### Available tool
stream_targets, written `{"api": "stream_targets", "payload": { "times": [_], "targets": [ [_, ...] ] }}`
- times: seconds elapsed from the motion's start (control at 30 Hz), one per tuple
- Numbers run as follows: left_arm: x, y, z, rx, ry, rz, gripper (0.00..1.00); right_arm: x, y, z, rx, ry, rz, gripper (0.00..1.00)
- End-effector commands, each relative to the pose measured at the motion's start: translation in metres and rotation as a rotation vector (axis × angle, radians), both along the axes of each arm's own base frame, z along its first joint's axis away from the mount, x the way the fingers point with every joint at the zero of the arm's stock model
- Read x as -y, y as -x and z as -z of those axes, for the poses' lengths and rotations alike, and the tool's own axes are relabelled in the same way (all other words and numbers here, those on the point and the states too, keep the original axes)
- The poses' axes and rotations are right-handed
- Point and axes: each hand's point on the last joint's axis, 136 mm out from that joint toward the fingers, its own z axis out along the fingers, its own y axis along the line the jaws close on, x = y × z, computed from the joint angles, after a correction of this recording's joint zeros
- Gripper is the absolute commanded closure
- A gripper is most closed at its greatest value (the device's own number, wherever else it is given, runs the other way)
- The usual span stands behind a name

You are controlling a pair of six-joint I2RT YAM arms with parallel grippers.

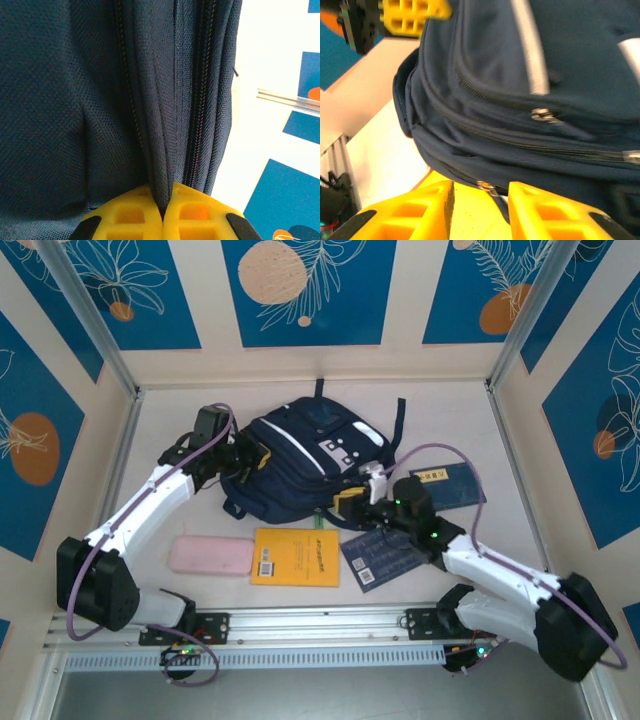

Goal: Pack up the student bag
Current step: Unzip the student bag at the center of the table.

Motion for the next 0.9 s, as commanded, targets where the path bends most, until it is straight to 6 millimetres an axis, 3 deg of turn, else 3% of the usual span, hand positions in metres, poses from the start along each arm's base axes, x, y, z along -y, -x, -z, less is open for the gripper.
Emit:
{"api": "stream_targets", "payload": {
  "times": [0.0, 0.07, 0.13, 0.2, 0.33, 0.7, 0.87],
  "targets": [
    [0.004, -0.008, -0.039, 0.092, 0.053, -0.017, 1.0, 0.03, -0.003, 0.024, -0.12, -0.007, 0.135, 0.81],
    [0.004, -0.009, -0.041, 0.094, 0.051, -0.018, 1.0, 0.039, -0.003, 0.03, -0.144, -0.019, 0.155, 0.87],
    [0.004, -0.008, -0.042, 0.095, 0.051, -0.021, 1.0, 0.034, 0.001, 0.034, -0.13, -0.006, 0.105, 0.83],
    [0.003, -0.008, -0.042, 0.094, 0.052, -0.025, 1.0, 0.019, 0.01, 0.035, -0.088, 0.021, 0.011, 0.73],
    [0.005, -0.008, -0.044, 0.092, 0.053, -0.023, 1.0, -0.014, 0.024, 0.038, -0.024, 0.061, -0.141, 0.66],
    [0.007, -0.004, -0.044, 0.086, 0.053, -0.018, 1.0, -0.064, 0.0, 0.055, -0.056, 0.094, -0.187, 0.59],
    [0.007, -0.004, -0.044, 0.085, 0.053, -0.02, 1.0, -0.079, -0.008, 0.056, -0.067, 0.084, -0.21, 0.7]
  ]
}}
